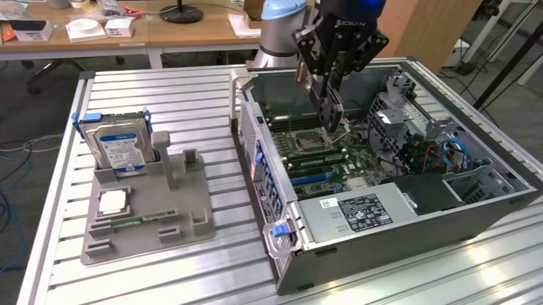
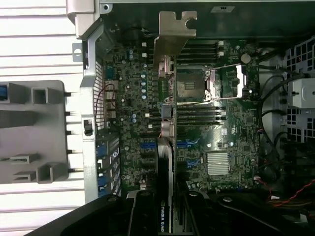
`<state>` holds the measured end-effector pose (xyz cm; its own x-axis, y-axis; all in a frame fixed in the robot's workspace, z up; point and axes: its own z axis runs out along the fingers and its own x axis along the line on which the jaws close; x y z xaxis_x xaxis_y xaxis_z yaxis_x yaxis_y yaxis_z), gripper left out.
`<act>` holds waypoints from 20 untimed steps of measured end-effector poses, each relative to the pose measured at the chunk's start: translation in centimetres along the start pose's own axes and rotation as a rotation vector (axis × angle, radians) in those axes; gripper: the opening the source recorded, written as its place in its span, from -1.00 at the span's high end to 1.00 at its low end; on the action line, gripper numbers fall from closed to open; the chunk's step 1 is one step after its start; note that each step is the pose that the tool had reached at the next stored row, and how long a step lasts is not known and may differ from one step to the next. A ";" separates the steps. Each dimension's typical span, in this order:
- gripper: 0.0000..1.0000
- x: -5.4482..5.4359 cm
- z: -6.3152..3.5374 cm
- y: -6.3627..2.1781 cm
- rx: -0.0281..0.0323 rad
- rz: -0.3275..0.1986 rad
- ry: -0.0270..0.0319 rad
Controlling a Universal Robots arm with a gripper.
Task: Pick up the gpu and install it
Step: 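Pick up the gpu and move the gpu toward the slot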
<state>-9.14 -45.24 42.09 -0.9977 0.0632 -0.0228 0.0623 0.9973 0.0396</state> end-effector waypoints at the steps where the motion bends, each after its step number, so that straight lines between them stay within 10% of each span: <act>1: 0.48 -0.2 0.00 0.01 0.0001 0.000 0.0000; 20: 0.48 -2.6 0.07 0.16 0.0000 0.000 0.0000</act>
<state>-6.49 -45.24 42.09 -0.9977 0.0633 -0.0229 0.0624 0.9973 0.0396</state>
